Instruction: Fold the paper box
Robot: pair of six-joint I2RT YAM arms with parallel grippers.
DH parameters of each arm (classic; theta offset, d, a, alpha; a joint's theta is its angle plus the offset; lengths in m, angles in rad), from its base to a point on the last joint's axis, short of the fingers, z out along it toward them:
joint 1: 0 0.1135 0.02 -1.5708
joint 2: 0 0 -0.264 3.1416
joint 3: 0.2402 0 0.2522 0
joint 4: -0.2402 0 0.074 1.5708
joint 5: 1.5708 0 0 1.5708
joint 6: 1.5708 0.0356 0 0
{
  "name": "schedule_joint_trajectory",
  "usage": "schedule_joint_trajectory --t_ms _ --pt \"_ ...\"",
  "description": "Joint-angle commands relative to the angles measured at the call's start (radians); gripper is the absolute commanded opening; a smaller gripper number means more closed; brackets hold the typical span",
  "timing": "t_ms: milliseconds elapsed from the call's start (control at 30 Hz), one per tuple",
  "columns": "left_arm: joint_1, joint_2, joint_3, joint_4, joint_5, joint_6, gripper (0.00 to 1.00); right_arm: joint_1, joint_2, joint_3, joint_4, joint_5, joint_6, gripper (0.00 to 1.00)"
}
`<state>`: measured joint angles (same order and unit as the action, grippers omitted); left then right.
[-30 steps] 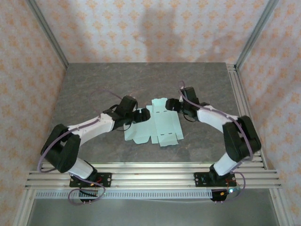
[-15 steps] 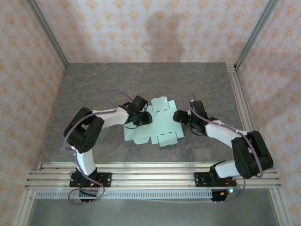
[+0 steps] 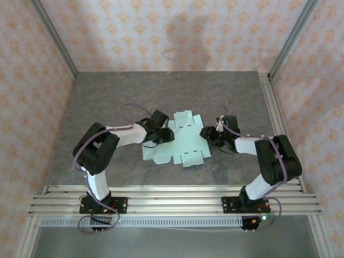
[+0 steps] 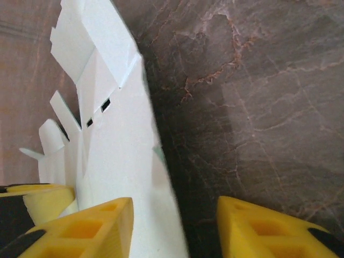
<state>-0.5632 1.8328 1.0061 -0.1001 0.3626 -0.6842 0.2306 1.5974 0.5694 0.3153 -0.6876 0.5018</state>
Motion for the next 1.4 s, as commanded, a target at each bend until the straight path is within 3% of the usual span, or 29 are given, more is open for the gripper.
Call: schedule_joint_trajectory --t_ms 0,233,367,467,567,767,1000,1233,1367 --pt "-0.006 0.016 -0.035 -0.04 -0.02 -0.016 0.28 -0.004 0.029 -0.031 0.129 -0.102 0.032 0.37" --pt "-0.006 0.022 -0.024 -0.047 -0.019 -0.012 0.28 -0.004 0.036 -0.04 0.148 -0.11 0.035 0.14" --pt "-0.006 0.01 -0.026 -0.053 -0.021 -0.011 0.28 -0.004 0.023 -0.021 0.068 -0.083 -0.002 0.02" --pt "-0.006 -0.027 -0.024 -0.06 -0.018 -0.008 0.36 -0.002 -0.001 0.007 -0.041 -0.025 -0.051 0.0" --pt "-0.007 -0.105 -0.023 -0.083 -0.065 -0.004 0.47 0.025 -0.045 0.053 -0.198 0.101 -0.123 0.0" --pt "0.001 -0.244 -0.03 -0.12 -0.198 0.002 0.71 0.153 -0.094 0.21 -0.545 0.469 -0.286 0.0" --pt "0.042 -0.291 -0.085 -0.099 -0.203 -0.027 0.81 0.3 -0.016 0.387 -0.784 0.833 -0.385 0.0" --pt "0.083 -0.339 -0.149 -0.07 -0.198 -0.056 0.91 0.451 0.153 0.519 -0.878 1.157 -0.406 0.0" --pt "0.106 -0.369 -0.169 -0.086 -0.206 -0.058 0.95 0.515 0.248 0.58 -0.917 1.273 -0.39 0.0"
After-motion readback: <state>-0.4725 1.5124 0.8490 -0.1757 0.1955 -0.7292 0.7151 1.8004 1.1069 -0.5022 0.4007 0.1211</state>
